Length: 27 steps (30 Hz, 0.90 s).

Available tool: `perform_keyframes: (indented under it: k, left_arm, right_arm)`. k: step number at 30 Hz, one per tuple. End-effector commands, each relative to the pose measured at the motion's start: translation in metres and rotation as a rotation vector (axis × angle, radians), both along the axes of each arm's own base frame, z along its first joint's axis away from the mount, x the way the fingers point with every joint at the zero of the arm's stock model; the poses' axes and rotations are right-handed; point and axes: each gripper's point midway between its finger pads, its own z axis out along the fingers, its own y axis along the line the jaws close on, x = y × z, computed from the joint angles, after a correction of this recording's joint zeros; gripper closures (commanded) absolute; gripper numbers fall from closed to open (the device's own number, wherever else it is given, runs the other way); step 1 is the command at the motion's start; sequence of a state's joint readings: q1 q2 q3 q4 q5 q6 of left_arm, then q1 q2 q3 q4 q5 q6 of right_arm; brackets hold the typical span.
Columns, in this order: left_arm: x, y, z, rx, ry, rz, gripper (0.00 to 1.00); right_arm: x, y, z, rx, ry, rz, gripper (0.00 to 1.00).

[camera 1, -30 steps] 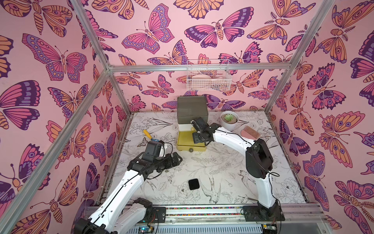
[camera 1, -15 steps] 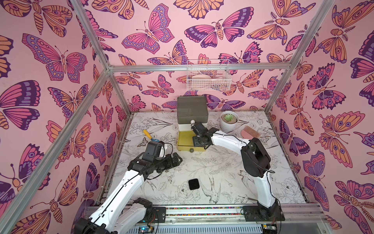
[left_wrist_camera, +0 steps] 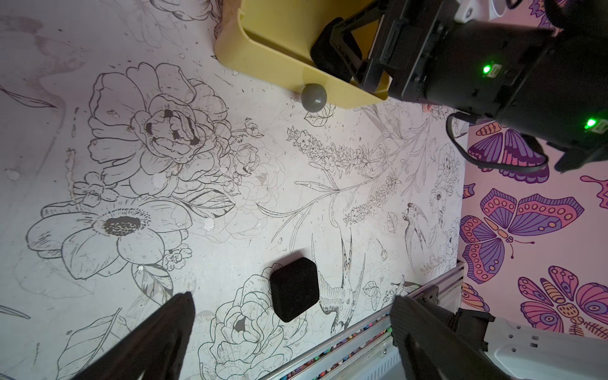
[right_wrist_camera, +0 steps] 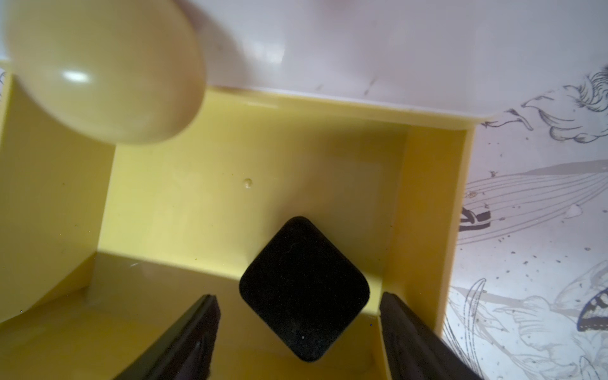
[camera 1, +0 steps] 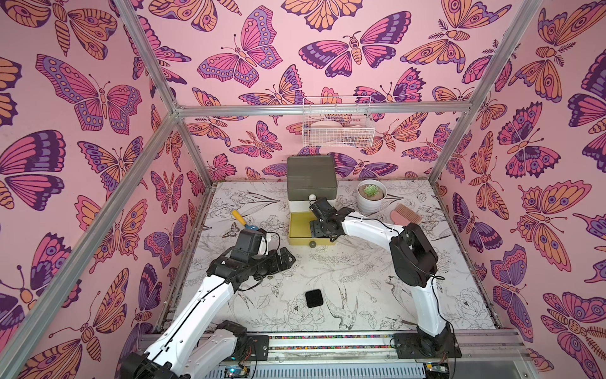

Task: Place the brooch boxes into the drawer by color
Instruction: Place the brooch box in the drawer.

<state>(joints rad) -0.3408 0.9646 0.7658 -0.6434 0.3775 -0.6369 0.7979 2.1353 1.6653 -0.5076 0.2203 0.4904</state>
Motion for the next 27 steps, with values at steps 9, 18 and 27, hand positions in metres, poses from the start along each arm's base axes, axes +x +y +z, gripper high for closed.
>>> perform_keyframes:
  k: [9, 18, 27]
  left_arm:
    - [-0.001, -0.002, -0.004, 0.005, 0.008, -0.021, 0.0]
    - [0.023, 0.029, 0.008, 0.014, -0.039, 0.068, 0.0]
    - [0.04, 0.058, 0.008, 0.014, -0.027, 0.124, 0.0]
  right_arm:
    - [-0.072, -0.003, 0.074, 0.013, -0.072, 0.13, 0.16]
    - [-0.194, 0.001, 0.04, -0.037, 0.08, 0.315, 0.09]
    - [-0.254, 0.012, -0.006, -0.099, 0.234, 0.372, 0.08]
